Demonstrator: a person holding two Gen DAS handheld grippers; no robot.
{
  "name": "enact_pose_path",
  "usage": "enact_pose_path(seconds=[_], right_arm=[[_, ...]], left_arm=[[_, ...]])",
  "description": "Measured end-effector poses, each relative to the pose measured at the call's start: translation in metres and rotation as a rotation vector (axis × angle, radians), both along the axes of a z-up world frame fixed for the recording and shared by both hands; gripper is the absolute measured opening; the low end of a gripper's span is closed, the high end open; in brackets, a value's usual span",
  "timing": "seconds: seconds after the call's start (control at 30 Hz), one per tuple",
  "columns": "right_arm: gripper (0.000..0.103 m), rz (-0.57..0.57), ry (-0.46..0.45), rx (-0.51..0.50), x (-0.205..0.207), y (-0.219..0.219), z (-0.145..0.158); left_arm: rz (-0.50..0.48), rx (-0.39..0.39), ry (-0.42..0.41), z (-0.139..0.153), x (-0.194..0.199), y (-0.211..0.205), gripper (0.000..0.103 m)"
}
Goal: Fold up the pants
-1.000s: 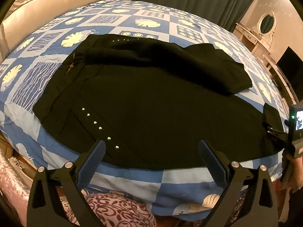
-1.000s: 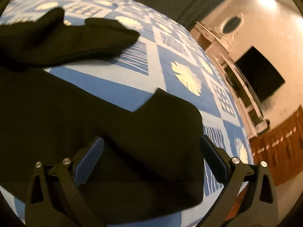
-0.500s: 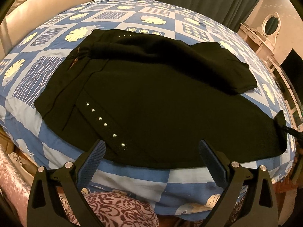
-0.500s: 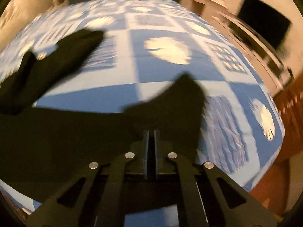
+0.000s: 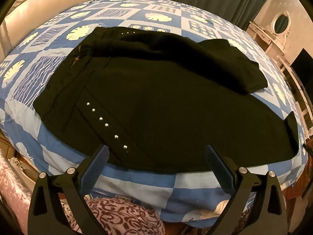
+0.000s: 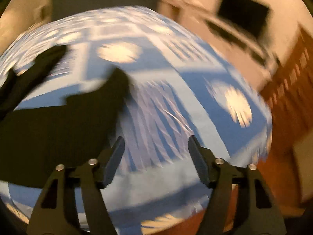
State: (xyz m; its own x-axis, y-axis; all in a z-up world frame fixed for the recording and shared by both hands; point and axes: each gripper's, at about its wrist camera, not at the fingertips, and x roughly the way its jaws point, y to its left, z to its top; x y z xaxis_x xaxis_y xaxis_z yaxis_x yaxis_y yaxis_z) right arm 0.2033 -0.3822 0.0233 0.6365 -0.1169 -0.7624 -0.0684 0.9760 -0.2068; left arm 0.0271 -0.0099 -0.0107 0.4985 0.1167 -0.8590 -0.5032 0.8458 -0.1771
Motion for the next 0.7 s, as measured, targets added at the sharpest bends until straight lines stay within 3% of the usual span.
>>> enact_pose_path(seconds=[0.07, 0.3, 0.37, 0.4, 0.43, 0.47, 0.5, 0.7], right_arm=[[0.068, 0.104, 0.011, 0.007, 0.011, 0.037, 0.002], [0.067, 0.172, 0.121, -0.019, 0.066, 0.094, -0.035], [0.048, 0.158, 0.144, -0.056, 0.072, 0.092, -0.047], [0.046, 0.143, 0.157, -0.027, 0.076, 0.087, -0.048], [0.037, 0.120, 0.160, 0.012, 0.077, 0.080, -0.046], [0.018, 0.101, 0.160, 0.031, 0.076, 0.073, -0.042], [0.011, 0.093, 0.156, 0.046, 0.074, 0.066, -0.038], [0.007, -0.032, 0.082, 0.189, 0.051, -0.011, -0.012]], left_arm=[[-0.004, 0.004, 0.002, 0.000, 0.000, -0.001, 0.098], [0.009, 0.002, -0.002, -0.001, -0.002, 0.005, 0.098], [0.019, -0.012, 0.005, -0.003, -0.003, 0.009, 0.098], [0.023, -0.018, 0.006, -0.004, -0.003, 0.010, 0.098], [0.027, -0.025, 0.005, -0.004, -0.004, 0.011, 0.098], [0.030, -0.029, 0.004, -0.004, -0.004, 0.012, 0.098], [0.031, -0.031, 0.003, -0.004, -0.004, 0.013, 0.098], [0.025, -0.030, 0.003, -0.004, -0.003, 0.010, 0.098]])
